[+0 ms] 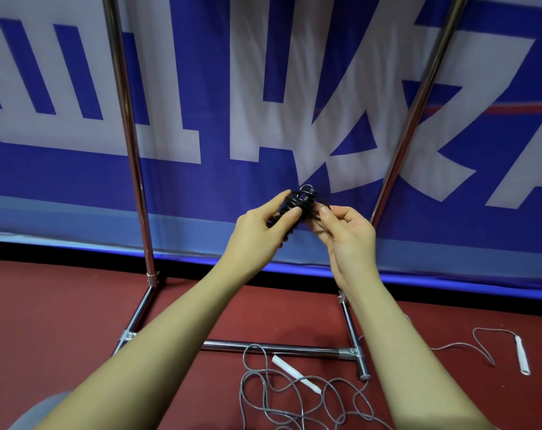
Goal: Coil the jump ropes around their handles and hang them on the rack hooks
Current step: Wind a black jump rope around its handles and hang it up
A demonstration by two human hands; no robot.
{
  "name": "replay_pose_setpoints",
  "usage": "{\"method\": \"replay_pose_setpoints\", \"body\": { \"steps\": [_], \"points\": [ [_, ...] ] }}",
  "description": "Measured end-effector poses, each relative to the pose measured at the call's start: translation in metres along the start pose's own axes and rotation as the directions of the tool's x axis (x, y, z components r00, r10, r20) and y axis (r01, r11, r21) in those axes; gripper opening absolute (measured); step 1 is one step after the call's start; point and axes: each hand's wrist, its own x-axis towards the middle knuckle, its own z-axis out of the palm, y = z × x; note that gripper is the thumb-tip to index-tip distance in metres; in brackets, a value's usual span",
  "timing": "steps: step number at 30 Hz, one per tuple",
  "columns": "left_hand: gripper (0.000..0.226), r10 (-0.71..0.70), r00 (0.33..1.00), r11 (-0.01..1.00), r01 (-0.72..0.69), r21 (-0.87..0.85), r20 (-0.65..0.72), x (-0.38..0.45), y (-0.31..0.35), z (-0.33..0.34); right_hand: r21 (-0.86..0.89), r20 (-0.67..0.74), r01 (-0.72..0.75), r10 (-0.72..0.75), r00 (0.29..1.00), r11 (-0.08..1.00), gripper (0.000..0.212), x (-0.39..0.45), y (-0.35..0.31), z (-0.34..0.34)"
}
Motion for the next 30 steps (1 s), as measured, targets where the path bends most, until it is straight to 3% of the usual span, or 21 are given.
{"method": "replay_pose_setpoints", "body": {
  "steps": [3, 6, 8, 10, 12, 14, 18, 20, 23, 25, 27, 29, 30],
  "points": [
    [0.049, 0.040, 0.997, 0.899, -0.005, 0.437, -0.070, 0.000, -0.004, 0.005, 0.031, -0.007, -0.007, 0.007, 1.000, 0.999, 0.008, -0.001, 0.002, 0.003],
    [0.057, 0.361, 0.912, 0.728, -0.143, 0.670, -0.197, -0.001, 0.001, 0.004, 0.038, 0.000, -0.010, 0.010, 1.000, 0.999, 0.009, -0.001, 0.003, 0.007],
    [0.048, 0.604, 0.776, 0.581, -0.275, 0.766, -0.180, 0.004, -0.009, 0.001, 0.032, 0.000, -0.023, 0.023, 1.000, 0.999, 0.009, -0.002, 0.003, 0.008],
    [0.041, 0.709, 0.699, 0.469, -0.366, 0.804, -0.096, 0.006, -0.019, -0.001, 0.032, -0.005, -0.037, 0.037, 0.999, 0.999, 0.008, -0.004, 0.003, 0.008],
    [0.050, 0.749, 0.662, 0.399, -0.429, 0.810, -0.018, 0.006, -0.024, -0.004, 0.037, -0.002, -0.047, 0.047, 0.999, 0.998, 0.008, -0.005, 0.003, 0.007],
    [0.064, 0.741, 0.672, 0.382, -0.424, 0.821, 0.003, 0.007, -0.028, -0.002, 0.023, 0.004, -0.045, 0.045, 0.999, 0.999, 0.006, -0.005, 0.004, 0.008],
    [0.062, 0.655, 0.752, 0.423, -0.281, 0.861, -0.076, 0.007, -0.021, 0.001, -0.034, 0.021, 0.003, -0.002, 1.000, 0.999, 0.006, -0.006, 0.001, 0.012],
    [0.066, 0.527, 0.847, 0.592, -0.307, 0.746, -0.069, 0.005, -0.015, -0.002, -0.044, 0.016, 0.038, -0.037, 0.999, 0.998, 0.009, -0.005, -0.001, 0.012],
    [0.065, 0.268, 0.963, 0.916, -0.242, 0.319, -0.039, 0.000, -0.006, -0.007, 0.008, 0.001, 0.054, -0.054, 0.999, 0.999, 0.009, -0.003, -0.004, 0.010],
    [0.057, 0.138, 0.990, 0.990, -0.138, -0.001, -0.023, -0.003, 0.005, -0.006, 0.049, 0.001, 0.045, -0.045, 0.999, 0.998, 0.010, -0.002, -0.005, 0.008],
    [0.052, 0.020, 1.000, 0.980, -0.017, -0.197, 0.016, -0.005, 0.012, -0.005, 0.080, 0.001, 0.032, -0.032, 0.999, 0.996, 0.011, -0.001, -0.007, 0.006],
    [0.051, -0.006, 0.999, 0.989, 0.013, -0.144, 0.048, -0.003, 0.013, -0.008, 0.085, -0.003, 0.018, -0.018, 1.000, 0.996, 0.011, -0.001, -0.006, 0.005],
    [0.051, 0.011, 0.998, 1.000, -0.011, 0.000, 0.059, 0.000, 0.011, -0.011, 0.080, -0.010, 0.014, -0.013, 1.000, 0.997, 0.011, -0.002, -0.005, 0.005]
  ]
}}
